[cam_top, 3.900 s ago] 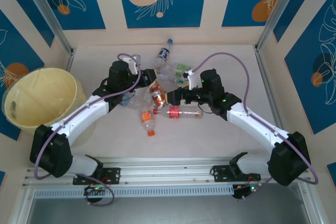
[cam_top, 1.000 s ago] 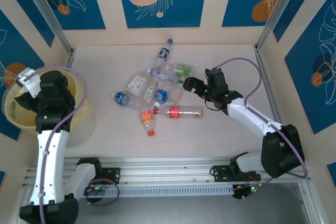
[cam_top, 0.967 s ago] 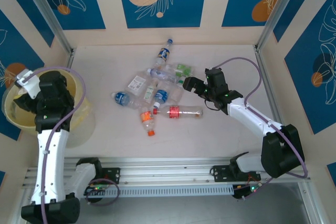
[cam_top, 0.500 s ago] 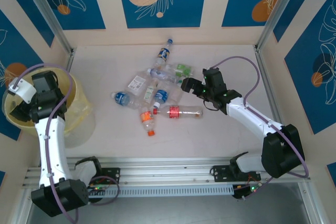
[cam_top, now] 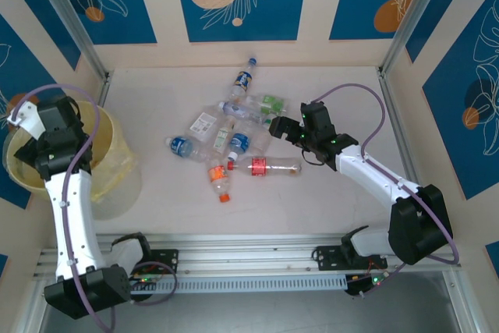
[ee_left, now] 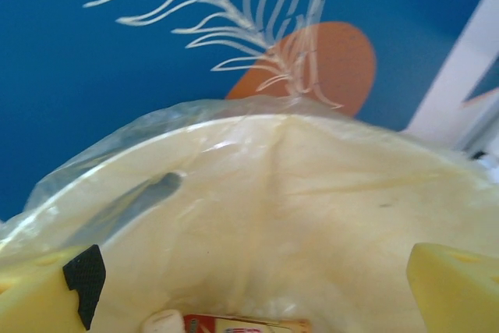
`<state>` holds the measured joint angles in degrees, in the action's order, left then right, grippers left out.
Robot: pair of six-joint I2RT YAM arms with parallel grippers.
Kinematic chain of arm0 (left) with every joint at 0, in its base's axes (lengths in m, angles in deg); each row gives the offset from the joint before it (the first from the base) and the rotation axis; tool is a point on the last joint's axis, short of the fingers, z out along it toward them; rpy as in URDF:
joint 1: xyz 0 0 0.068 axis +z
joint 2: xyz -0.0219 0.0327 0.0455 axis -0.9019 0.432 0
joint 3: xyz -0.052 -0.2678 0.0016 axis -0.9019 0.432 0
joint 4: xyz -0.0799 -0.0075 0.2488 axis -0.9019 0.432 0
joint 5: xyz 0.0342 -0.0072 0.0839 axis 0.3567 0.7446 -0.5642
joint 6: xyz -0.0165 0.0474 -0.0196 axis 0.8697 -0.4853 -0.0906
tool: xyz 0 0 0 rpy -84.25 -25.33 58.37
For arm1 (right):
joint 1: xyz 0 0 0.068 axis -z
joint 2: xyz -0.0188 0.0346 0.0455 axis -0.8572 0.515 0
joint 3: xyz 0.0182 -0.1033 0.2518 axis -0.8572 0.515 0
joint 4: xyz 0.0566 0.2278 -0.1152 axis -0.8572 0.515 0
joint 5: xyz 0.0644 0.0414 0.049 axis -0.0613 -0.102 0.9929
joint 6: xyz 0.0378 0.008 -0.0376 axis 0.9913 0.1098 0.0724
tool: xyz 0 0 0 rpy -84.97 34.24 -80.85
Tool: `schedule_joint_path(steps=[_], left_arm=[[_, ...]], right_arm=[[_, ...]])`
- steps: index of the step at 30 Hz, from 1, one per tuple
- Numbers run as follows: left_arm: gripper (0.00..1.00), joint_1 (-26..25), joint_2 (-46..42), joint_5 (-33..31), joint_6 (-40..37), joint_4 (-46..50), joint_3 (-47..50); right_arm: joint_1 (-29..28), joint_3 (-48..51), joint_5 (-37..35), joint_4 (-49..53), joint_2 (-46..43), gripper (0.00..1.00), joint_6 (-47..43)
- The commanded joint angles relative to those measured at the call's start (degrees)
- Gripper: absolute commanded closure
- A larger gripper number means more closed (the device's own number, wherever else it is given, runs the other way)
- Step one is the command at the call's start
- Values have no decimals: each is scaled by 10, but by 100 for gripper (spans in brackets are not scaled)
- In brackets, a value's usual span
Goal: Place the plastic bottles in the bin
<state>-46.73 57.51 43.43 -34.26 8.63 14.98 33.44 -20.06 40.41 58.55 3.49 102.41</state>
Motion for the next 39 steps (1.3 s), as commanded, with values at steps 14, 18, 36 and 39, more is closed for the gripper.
schedule_joint_path(steps=[14, 18, 36, 39], left_arm=[[0, -343, 78, -5, -8, -17, -130], [0, -451, 131, -50, -3, -42, -141], [0, -514, 362, 72, 245, 20, -171], [0, -459, 371, 178, 310, 2, -124]], right_arm=[[-8, 45, -45, -41, -60, 0, 1], [-4, 81, -68, -67, -93, 1, 9], [15, 139, -62, -94, -136, 1, -19], [16, 137, -60, -87, -137, 0, -21]])
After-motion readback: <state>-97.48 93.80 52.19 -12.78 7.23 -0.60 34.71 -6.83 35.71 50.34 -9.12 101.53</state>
